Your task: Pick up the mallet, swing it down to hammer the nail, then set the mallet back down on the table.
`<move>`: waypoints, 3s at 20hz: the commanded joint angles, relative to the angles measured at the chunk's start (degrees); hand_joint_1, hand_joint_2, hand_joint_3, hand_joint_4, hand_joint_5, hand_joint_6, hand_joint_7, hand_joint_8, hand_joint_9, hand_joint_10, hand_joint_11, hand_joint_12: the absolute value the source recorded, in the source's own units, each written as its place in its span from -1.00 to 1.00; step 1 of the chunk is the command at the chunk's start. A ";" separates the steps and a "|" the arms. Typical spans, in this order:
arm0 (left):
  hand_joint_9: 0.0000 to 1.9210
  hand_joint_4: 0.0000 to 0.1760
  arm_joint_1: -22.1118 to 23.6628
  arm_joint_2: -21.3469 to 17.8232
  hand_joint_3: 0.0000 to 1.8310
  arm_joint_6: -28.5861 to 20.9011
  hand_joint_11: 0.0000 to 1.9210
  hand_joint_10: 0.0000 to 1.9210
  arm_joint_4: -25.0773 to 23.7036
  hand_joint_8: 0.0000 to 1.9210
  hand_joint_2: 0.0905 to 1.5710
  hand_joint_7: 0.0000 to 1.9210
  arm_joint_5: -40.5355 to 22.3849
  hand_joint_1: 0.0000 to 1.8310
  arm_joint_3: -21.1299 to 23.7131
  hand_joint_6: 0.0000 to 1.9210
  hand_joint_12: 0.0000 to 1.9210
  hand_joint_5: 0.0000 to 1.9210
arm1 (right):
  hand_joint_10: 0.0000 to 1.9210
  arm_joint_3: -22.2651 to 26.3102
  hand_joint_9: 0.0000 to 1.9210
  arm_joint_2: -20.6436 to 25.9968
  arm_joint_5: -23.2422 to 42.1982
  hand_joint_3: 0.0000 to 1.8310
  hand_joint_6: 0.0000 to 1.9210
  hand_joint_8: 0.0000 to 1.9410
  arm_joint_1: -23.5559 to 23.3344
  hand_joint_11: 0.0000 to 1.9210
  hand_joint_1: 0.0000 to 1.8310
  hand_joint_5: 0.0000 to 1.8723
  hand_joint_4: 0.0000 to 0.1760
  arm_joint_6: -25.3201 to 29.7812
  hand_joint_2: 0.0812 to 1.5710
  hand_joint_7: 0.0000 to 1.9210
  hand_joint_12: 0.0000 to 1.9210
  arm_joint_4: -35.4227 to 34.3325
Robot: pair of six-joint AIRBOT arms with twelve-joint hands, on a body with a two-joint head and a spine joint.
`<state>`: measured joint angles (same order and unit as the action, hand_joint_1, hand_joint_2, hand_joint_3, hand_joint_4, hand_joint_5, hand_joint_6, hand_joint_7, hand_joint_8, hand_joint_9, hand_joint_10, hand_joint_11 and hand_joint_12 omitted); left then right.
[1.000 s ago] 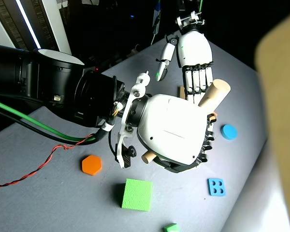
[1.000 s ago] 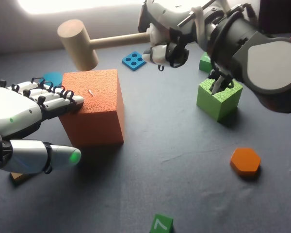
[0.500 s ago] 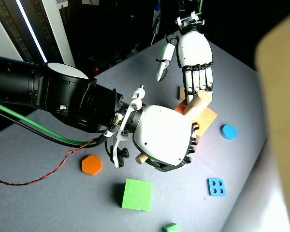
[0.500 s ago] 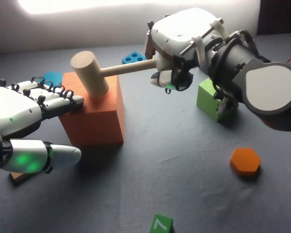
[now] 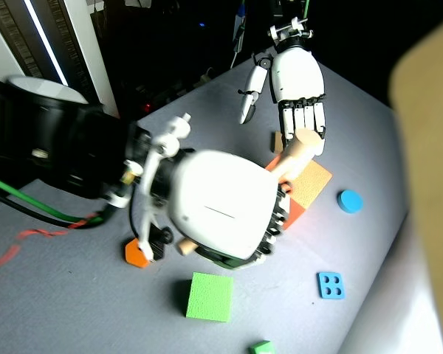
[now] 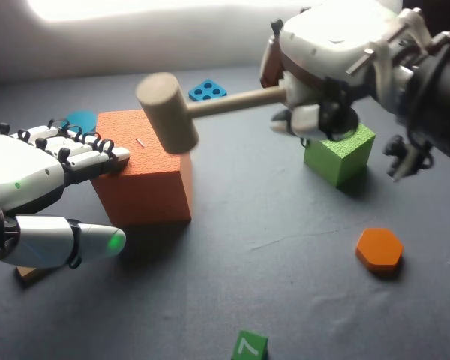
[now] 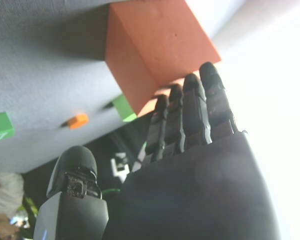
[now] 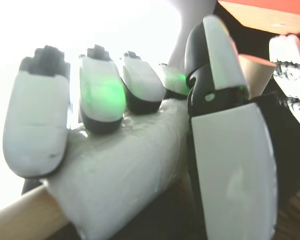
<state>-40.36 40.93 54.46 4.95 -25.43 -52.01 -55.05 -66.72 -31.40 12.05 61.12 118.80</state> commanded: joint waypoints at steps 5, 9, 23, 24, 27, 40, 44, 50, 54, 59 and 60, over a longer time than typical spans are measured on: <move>-0.80 -1.00 0.10 0.38 -1.00 -0.21 -1.00 -1.00 0.05 -1.00 0.53 -0.80 -2.10 -1.00 -0.18 -1.00 -0.58 -0.84 | 1.00 2.29 0.81 6.62 8.44 -1.00 1.00 1.00 2.03 0.98 0.37 0.48 1.00 12.89 0.70 0.71 1.00 16.43; -0.80 -1.00 0.15 0.38 -1.00 -0.21 -1.00 -1.00 0.05 -1.00 0.52 -0.79 -2.10 -1.00 -0.17 -1.00 -0.53 -0.84 | 1.00 1.33 0.81 6.98 8.81 -1.00 1.00 1.00 6.73 0.97 0.34 0.51 1.00 25.12 0.69 0.71 1.00 33.99; -0.84 -1.00 0.20 0.38 -1.00 -0.21 -1.00 -1.00 0.05 -1.00 0.53 -0.82 -2.10 -1.00 -0.14 -1.00 -0.62 -0.83 | 1.00 -7.12 0.80 -4.76 -0.81 -0.99 1.00 1.00 12.74 0.96 0.27 0.50 1.00 23.53 0.74 0.71 1.00 39.82; -0.84 -1.00 0.20 0.38 -1.00 -0.21 -1.00 -1.00 0.05 -1.00 0.53 -0.82 -2.10 -1.00 -0.14 -1.00 -0.63 -0.83 | 1.00 -7.84 0.82 -5.25 -1.54 -1.00 1.00 1.00 13.12 0.98 0.32 0.49 1.00 23.51 0.73 0.71 1.00 39.82; -0.82 -1.00 0.16 0.38 -1.00 -0.21 -1.00 -0.99 0.05 -1.00 0.52 -0.81 -2.10 -1.00 -0.12 -1.00 -0.61 -0.84 | 1.00 -9.11 0.79 -6.37 -2.34 -1.00 1.00 1.00 14.12 0.95 0.30 0.47 1.00 23.49 0.73 0.69 1.00 39.82; -0.83 -1.00 0.40 0.38 -1.00 -0.72 -1.00 -0.99 0.05 -0.99 0.53 -0.82 -2.10 -1.00 -0.24 -1.00 -0.60 -0.84 | 1.00 -11.51 0.82 -8.53 -3.32 -1.00 1.00 1.00 16.22 0.98 0.28 0.46 1.00 22.32 0.72 0.71 1.00 39.83; -0.83 -1.00 0.59 0.37 -1.00 -1.03 -1.00 -0.99 0.05 -0.99 0.53 -0.82 -2.11 -1.00 -0.39 -1.00 -0.61 -0.84 | 1.00 -11.52 0.83 -8.61 -3.33 -0.99 1.00 1.00 16.51 0.99 0.27 0.50 1.00 21.94 0.74 0.73 1.00 39.83; -0.84 -1.00 2.76 0.35 -1.00 -1.16 -1.00 -1.00 0.05 -1.00 0.53 -0.83 -2.10 -1.00 -1.07 -1.00 -0.64 -0.87 | 1.00 -11.51 0.81 -8.67 -3.31 -1.00 1.00 1.00 16.68 0.98 0.29 0.48 1.00 21.71 0.72 0.71 1.00 39.83; -0.81 -1.00 4.90 0.01 -1.00 -1.53 -1.00 -1.00 0.05 -1.00 0.54 -0.80 -2.10 -1.00 -1.66 -1.00 -0.59 -0.84 | 1.00 -11.51 0.80 -8.68 -3.27 -1.00 1.00 1.00 16.83 0.98 0.30 0.47 1.00 21.33 0.72 0.69 1.00 39.83; -0.82 -1.00 7.40 -1.01 -1.00 -1.70 -1.00 -1.00 0.05 -1.00 0.52 -0.81 -2.09 -1.00 -2.07 -1.00 -0.60 -0.84 | 1.00 -11.51 0.68 -8.81 -3.14 -1.00 1.00 1.00 16.86 0.89 0.17 0.39 1.00 21.06 0.69 0.57 1.00 39.83; -0.84 -1.00 7.91 -1.40 -1.00 -1.70 -1.00 -1.00 0.05 -1.00 0.52 -0.83 -2.09 -1.00 -2.07 -1.00 -0.63 -0.85 | 1.00 -11.51 0.63 -8.89 -3.14 -1.00 1.00 1.00 16.91 0.87 0.12 0.35 1.00 20.89 0.66 0.52 1.00 39.83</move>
<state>-33.32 40.18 52.80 4.82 -21.69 -53.69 -66.46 -75.66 -29.74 28.88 83.33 156.59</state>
